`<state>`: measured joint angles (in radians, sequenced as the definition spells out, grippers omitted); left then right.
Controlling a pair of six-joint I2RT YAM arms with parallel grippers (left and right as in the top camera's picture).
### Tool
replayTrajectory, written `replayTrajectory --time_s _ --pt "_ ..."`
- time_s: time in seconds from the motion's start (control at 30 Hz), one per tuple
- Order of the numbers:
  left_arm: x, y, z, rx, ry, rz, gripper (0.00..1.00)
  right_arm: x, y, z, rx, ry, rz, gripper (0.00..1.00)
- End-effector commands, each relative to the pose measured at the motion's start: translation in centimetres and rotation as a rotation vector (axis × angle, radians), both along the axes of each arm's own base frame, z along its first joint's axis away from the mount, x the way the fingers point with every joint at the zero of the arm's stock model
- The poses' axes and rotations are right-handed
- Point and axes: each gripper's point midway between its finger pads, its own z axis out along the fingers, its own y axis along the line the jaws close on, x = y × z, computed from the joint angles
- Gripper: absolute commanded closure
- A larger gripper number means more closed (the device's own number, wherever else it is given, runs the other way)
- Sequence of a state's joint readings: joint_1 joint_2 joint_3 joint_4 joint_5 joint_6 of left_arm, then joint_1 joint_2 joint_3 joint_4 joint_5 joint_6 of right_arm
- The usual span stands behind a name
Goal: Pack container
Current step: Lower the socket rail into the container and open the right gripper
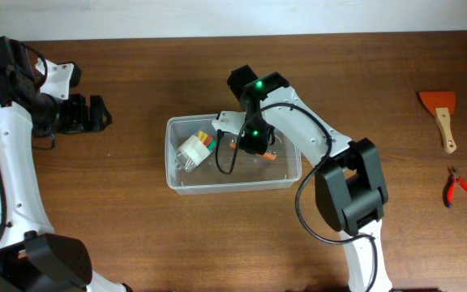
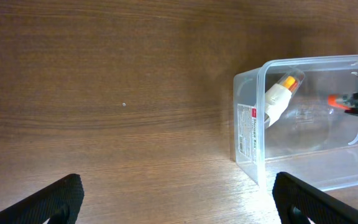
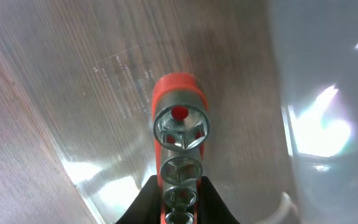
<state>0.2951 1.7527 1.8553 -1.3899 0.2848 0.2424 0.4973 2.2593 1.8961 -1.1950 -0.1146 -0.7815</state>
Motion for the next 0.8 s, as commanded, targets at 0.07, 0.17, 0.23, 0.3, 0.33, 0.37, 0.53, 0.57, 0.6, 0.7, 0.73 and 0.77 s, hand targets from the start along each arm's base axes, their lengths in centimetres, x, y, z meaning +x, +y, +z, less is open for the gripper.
replayTrajectory --time_s 0.07,0.17,0.23,0.3,0.33,0.37,0.53,0.57,0.6,0.7,0.73,0.77 --pt "0.4 0.0 0.5 -0.012 -0.019 0.009 0.01 -1.0 0.3 -1.6 0.02 0.062 -0.005 0.86" --pt "0.4 0.0 0.6 -0.012 -0.02 0.009 0.01 -1.0 0.3 -1.7 0.02 0.063 -0.005 0.84" --pt "0.4 0.1 0.6 -0.012 -0.02 0.009 0.01 -1.0 0.3 -1.7 0.02 0.063 -0.005 0.78" --pt "0.4 0.1 0.6 -0.012 -0.02 0.009 0.01 -1.0 0.3 -1.7 0.02 0.063 -0.005 0.77" --pt "0.4 0.0 0.5 -0.012 -0.019 0.009 0.01 -1.0 0.3 -1.7 0.02 0.063 -0.005 0.76" --pt "0.4 0.0 0.5 -0.012 -0.019 0.009 0.01 -1.0 0.3 -1.7 0.02 0.063 -0.005 0.76" --pt "0.4 0.0 0.5 -0.012 -0.019 0.009 0.01 -1.0 0.3 -1.6 0.02 0.063 -0.006 0.75" --pt "0.4 0.1 0.6 -0.012 -0.02 0.009 0.01 -1.0 0.3 -1.5 0.02 0.063 -0.01 0.71" --pt "0.4 0.0 0.5 -0.012 -0.019 0.009 0.01 -0.9 0.4 -1.2 0.022 0.06 -0.019 0.68" --pt "0.4 0.0 0.5 -0.012 -0.019 0.009 0.01 -0.3 0.8 0.3 0.033 0.045 -0.042 0.57" --pt "0.4 0.1 0.6 -0.012 -0.02 0.009 0.01 -0.1 0.9 1.0 0.037 0.038 -0.042 0.52" --pt "0.4 0.0 0.5 -0.012 -0.019 0.009 0.01 0.1 1.0 2.0 0.042 0.03 -0.041 0.48"
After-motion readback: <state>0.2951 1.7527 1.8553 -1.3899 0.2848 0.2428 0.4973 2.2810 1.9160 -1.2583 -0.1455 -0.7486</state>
